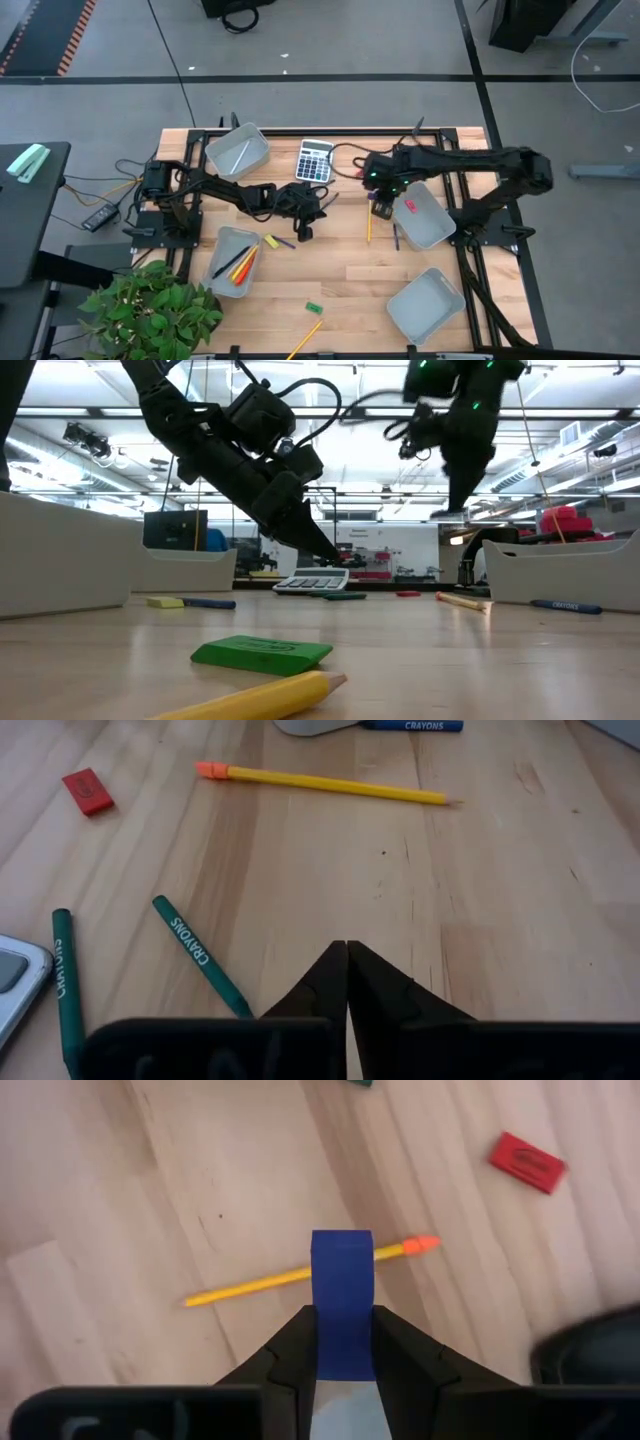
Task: Sort crayons/erasers/pens/pencils in bins
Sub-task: Put the blue eraser into the top left gray bin, then put the orange eraser into the top left gray bin
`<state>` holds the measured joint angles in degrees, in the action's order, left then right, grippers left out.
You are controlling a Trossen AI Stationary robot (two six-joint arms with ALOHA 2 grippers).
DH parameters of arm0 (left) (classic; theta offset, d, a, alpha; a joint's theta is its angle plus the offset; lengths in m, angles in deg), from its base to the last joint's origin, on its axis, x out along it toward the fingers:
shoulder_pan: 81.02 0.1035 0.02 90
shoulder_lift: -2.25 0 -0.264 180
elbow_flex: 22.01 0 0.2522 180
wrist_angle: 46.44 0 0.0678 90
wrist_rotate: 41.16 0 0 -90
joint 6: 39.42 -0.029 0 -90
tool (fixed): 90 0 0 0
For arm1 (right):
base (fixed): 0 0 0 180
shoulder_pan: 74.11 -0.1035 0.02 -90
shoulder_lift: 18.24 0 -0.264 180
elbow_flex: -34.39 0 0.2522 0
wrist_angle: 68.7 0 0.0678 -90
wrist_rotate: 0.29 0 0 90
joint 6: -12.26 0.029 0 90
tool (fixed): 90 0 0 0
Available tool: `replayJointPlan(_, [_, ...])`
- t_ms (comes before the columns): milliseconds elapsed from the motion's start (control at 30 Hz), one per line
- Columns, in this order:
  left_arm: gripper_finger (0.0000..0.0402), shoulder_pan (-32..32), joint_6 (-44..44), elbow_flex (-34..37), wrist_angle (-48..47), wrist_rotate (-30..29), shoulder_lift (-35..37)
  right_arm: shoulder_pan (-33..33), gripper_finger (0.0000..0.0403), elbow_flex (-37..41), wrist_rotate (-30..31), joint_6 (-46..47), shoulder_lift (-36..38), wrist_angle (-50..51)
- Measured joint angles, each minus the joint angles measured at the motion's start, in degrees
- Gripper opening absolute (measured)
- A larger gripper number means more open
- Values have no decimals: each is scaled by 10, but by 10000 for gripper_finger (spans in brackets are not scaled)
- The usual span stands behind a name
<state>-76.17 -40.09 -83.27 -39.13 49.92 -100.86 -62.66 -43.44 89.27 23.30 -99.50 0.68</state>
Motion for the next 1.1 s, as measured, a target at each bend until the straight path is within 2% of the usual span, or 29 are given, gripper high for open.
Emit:
replayJointPlan(167, [23,0,0,0,0,0,0,0,95,7,33,41,54,43])
replayJointPlan(367, [19,0,4,0,0,0,0,0,95,71,40,99,88,104])
replayJointPlan(533, [15,-2,5,0,0,0,0,0,102,140,34,125,105,104])
replayJointPlan(700, [22,-2,5,0,1,0,0,0,130,176,33,119,107,92])
replayJointPlan(800, [24,-2,5,0,1,0,0,0,154,179,36,111,107,81])
replayJointPlan(967, [16,-2,5,0,1,0,0,0,187,145,81,94,107,79])
replayJointPlan(1100, [13,-2,5,0,5,0,0,0,197,99,125,29,107,36])
